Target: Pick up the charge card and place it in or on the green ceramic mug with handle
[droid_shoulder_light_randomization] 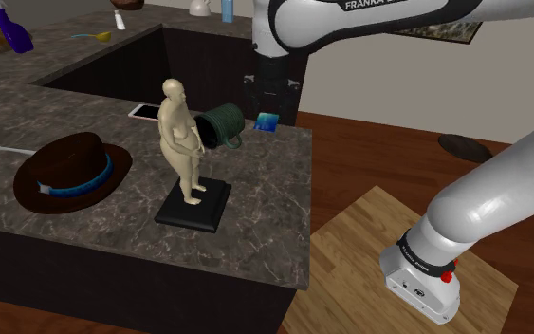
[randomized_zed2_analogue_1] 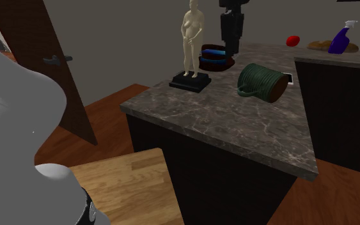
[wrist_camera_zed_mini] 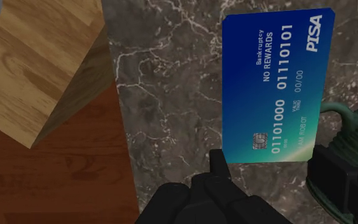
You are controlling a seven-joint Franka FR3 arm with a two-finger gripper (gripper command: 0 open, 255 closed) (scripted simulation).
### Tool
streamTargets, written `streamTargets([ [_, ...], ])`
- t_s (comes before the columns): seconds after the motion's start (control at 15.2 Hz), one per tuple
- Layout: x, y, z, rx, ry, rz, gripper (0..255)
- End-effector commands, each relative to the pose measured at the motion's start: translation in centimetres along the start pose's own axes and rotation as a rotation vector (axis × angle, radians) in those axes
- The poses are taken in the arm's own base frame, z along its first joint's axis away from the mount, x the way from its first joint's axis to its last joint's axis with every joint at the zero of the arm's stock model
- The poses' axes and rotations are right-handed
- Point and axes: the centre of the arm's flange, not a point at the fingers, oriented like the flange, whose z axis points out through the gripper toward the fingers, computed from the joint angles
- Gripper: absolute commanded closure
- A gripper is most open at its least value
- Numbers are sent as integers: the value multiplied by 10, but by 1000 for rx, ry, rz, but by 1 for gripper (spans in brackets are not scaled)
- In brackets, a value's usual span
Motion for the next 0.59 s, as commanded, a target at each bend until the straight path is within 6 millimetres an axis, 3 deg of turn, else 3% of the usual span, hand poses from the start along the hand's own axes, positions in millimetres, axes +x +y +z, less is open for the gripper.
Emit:
streamTargets([
  [0.0, 13, -15, -2, -1, 0, 0, 255],
  [0.53, 79, -97, -1, -1, 0, 0, 255],
])
